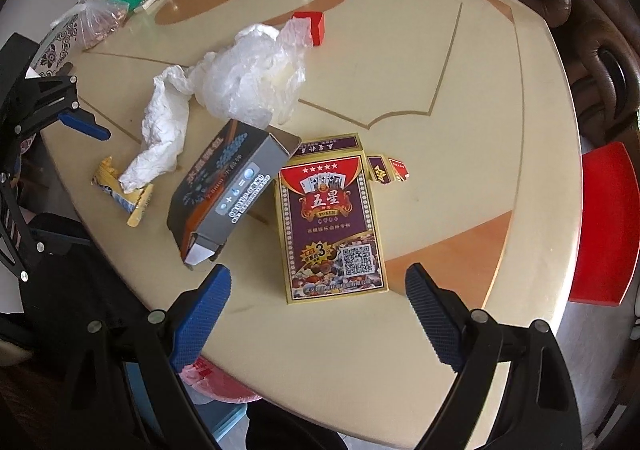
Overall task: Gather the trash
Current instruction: 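Lower the left tool onto the yellow snack wrapper while the right tool approaches the card box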
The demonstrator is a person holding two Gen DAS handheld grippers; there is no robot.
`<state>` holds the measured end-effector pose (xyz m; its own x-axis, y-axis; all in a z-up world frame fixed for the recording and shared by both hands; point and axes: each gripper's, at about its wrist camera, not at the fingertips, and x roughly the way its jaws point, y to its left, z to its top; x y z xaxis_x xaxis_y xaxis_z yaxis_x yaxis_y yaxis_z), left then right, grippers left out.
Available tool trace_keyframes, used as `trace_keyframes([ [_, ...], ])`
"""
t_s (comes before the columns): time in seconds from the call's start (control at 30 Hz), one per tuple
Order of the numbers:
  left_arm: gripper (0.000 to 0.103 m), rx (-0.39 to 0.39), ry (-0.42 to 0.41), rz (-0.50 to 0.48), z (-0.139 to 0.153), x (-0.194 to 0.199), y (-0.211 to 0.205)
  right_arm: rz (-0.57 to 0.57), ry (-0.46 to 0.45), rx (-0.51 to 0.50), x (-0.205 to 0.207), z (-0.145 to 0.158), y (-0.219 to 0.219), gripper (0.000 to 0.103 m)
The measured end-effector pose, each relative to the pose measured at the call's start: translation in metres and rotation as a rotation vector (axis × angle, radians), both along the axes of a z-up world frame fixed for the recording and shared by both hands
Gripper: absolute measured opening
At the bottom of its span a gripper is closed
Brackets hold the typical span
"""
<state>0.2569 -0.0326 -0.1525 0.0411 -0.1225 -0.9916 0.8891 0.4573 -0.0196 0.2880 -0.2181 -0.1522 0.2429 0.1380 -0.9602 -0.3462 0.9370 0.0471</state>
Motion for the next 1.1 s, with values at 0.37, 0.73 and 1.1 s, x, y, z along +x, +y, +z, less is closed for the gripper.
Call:
trace_keyframes([
  [0.37,0.093,0.023,0.023,-0.004,-0.019,0.001,-0.002,-0.004,0.038,-0.016,0.013,-0.022,-0.004,0.087],
  [0.73,0.093,0.029,0.05,-0.006,-0.029,0.011,-0.002,0.001,0.042,-0.032,0.018,-0.033,-0.008,0.087],
  [1.1,0.082,0.038,0.033,0.007,-0.033,0.01,-0.006,0.002,0.0,-0.065,0.024,-0.035,0.001,0.086],
])
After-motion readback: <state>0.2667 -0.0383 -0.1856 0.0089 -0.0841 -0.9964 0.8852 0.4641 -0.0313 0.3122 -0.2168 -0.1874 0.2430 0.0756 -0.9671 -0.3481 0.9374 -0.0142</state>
